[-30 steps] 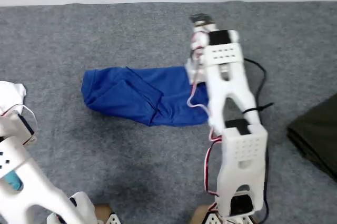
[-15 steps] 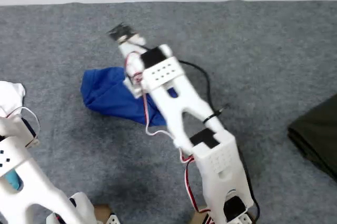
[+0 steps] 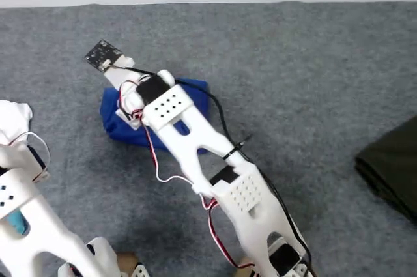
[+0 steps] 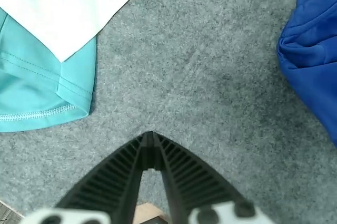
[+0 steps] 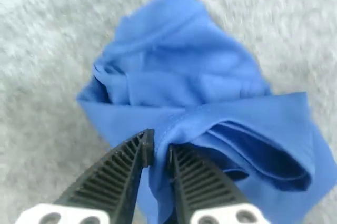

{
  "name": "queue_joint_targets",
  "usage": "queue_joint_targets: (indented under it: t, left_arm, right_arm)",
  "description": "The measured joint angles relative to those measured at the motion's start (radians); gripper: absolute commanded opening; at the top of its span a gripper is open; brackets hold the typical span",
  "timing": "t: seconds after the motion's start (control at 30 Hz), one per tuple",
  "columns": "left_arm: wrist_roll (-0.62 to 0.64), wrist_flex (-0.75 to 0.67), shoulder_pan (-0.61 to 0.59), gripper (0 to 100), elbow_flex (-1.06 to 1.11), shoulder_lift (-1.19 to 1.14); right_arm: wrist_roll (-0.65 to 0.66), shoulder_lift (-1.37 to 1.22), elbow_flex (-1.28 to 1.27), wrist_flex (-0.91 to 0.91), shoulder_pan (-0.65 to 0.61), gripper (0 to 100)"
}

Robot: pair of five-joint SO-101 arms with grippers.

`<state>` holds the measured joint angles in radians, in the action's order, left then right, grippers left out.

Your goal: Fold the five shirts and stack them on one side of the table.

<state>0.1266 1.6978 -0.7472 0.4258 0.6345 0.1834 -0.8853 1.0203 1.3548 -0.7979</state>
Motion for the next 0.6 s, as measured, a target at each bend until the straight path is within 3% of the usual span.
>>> queue_joint_targets:
  t: [0.5,0.6]
  left_arm:
    - [0.0,0.0,0.0,0,0.0,0.0]
    - [0.0,0.0,0.0,0,0.0,0.0]
  right_arm:
    - [0.038,-0.178,0.195,-0.048,-0.058,1.1]
    - [0.043,-0.201,0.195,-0.08,-0.058,6.8]
